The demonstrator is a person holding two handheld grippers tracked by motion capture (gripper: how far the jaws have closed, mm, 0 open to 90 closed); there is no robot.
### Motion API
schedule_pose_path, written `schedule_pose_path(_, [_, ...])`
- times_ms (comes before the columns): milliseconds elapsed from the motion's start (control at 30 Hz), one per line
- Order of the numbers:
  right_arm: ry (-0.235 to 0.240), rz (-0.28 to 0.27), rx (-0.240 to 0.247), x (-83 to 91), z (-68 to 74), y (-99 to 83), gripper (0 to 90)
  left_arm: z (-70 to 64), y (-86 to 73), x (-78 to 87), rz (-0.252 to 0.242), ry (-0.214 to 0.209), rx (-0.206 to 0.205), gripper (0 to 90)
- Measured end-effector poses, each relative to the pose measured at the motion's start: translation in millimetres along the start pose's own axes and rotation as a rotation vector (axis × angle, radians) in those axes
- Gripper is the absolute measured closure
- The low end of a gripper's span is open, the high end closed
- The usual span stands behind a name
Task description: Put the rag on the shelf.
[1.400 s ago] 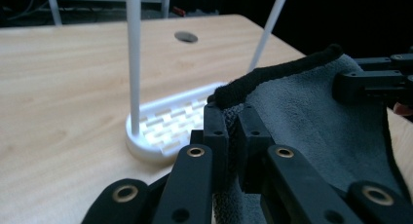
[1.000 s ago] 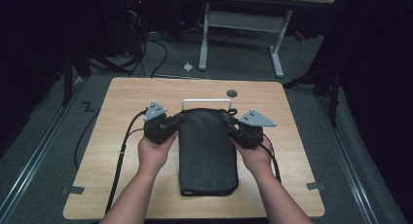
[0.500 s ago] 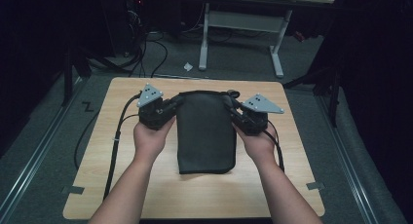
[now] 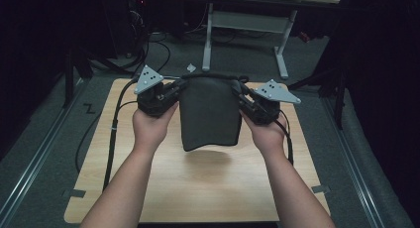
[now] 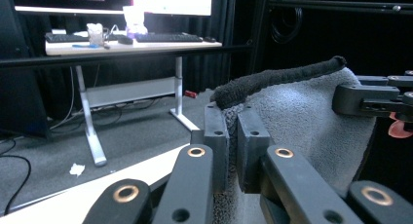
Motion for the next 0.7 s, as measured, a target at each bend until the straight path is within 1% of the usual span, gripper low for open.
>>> schedule_pose_path(167, [-0.002, 0.001, -0.001, -1.2, -1.4, 0.2, 77.7, 0.7, 0.3, -1.6, 0.002, 0.0, -0.003, 85.1])
schedule_pose_path(300, [-0.002, -0.002, -0.001, -1.8, -2.6, 2.3, 77.7, 0.9, 4.4, -2.9, -0.004, 0.001, -0.025, 85.0])
schedule_pose_path(367, [-0.004, -0.002, -0.002, -3.4, -4.0, 4.1, 77.6, 2.9, 6.9, -5.5, -0.007, -0.007, -0.038, 84.9])
schedule_pose_path(400, [-0.008, -0.003, -0.001, -4.9, -5.2, 4.9, 77.7, 4.1, 7.2, -7.7, -0.006, -0.004, -0.041, 84.9])
schedule_pose_path(467, [-0.011, 0.006, -0.002, -10.5, -8.6, 5.5, 77.7, 8.3, 6.2, -14.3, 0.014, 0.005, -0.049, 84.9])
schedule_pose_path(567, [-0.019, 0.013, -0.006, -20.7, -15.2, 3.9, 77.7, 16.0, 5.2, -24.5, 0.023, 0.006, -0.038, 84.9])
schedule_pose_path(633, [-0.018, 0.018, -0.015, -27.6, -19.6, 2.9, 77.7, 21.1, 6.0, -31.1, 0.024, 0.013, -0.041, 84.9])
schedule_pose_path(700, [-0.017, 0.02, -0.011, -34.9, -23.4, 2.7, 77.7, 26.8, 6.0, -38.9, 0.027, 0.028, -0.038, 84.9])
Point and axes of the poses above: each handheld gripper's, and its own axes: x roughly backward along the jaws, y roughly out of its top, z roughly to its left, the point moved 3 cm from there along -x, roughly forward along the jaws, and after that the axes turned 6 degrees about -z, right-handed, at the moved point
